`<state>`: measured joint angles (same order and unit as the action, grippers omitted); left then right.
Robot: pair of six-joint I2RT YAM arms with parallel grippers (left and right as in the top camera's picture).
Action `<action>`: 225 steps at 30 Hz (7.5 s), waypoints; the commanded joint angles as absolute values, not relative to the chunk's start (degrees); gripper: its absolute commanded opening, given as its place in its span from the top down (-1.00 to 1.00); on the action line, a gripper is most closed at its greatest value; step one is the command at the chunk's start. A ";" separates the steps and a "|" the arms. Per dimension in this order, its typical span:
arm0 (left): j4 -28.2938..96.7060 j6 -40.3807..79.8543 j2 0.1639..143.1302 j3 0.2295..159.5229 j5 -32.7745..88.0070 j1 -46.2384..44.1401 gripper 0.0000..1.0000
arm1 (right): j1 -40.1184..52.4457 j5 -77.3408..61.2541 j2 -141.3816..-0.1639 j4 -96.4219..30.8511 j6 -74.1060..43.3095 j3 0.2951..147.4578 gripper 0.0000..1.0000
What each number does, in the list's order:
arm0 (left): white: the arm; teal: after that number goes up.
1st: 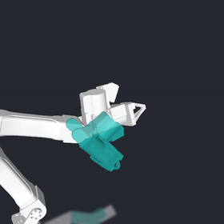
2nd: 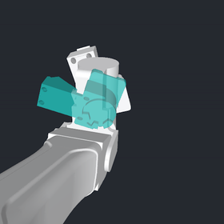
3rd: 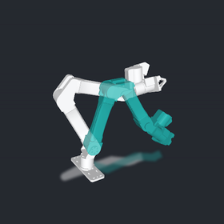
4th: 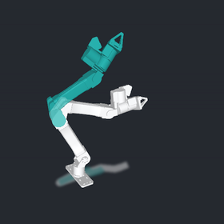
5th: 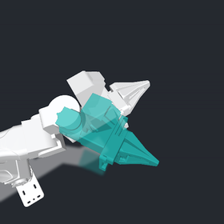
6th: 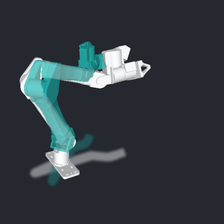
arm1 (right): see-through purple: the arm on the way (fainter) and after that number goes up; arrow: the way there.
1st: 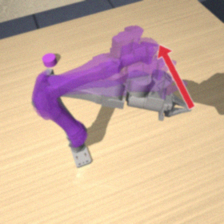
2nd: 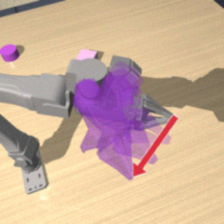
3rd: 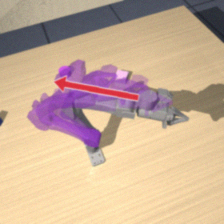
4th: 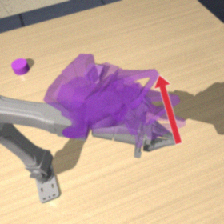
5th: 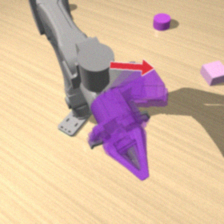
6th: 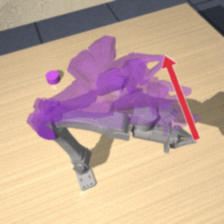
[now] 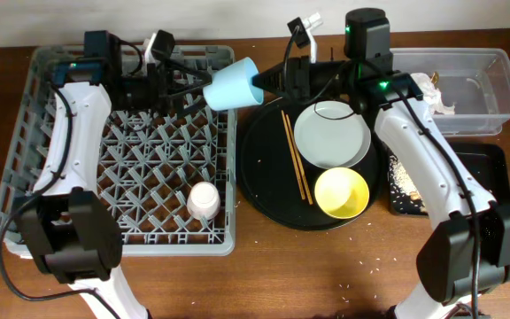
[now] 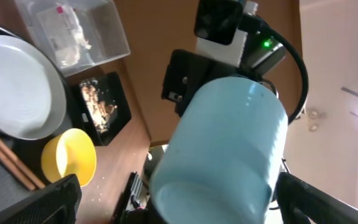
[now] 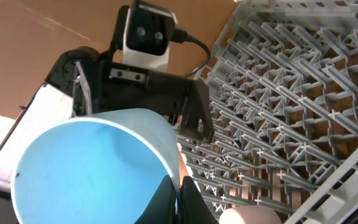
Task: Sort waste into correct bins and load items into the dishwasher rack
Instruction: 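Take the blue cup from the right gripper with the left gripper, then place the blue cup upside down in the rack with the left gripper, then grasp the yellow bowl on the round tray with the left gripper, then place the yellow bowl on its side in the rack with the left gripper, then grasp the white plate and stand it upright in the rack with the left gripper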
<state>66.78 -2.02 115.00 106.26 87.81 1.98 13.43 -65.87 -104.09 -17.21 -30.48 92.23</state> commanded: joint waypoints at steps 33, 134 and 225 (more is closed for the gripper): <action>66.30 -3.97 115.31 106.87 88.71 1.41 -0.34 | 20.23 -56.36 -110.63 -14.31 -34.33 92.88 -0.17; 75.61 33.85 152.16 151.89 -68.62 -25.39 0.99 | -19.05 -15.81 -84.33 -76.53 -13.74 99.53 -0.97; 86.13 17.50 147.41 154.56 0.03 -36.75 -0.56 | -19.05 -15.81 -84.33 -76.53 -13.74 99.53 -0.97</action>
<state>84.55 15.11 144.44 155.28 -1.43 -35.86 -18.83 -16.47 -84.33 -76.51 -14.33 99.79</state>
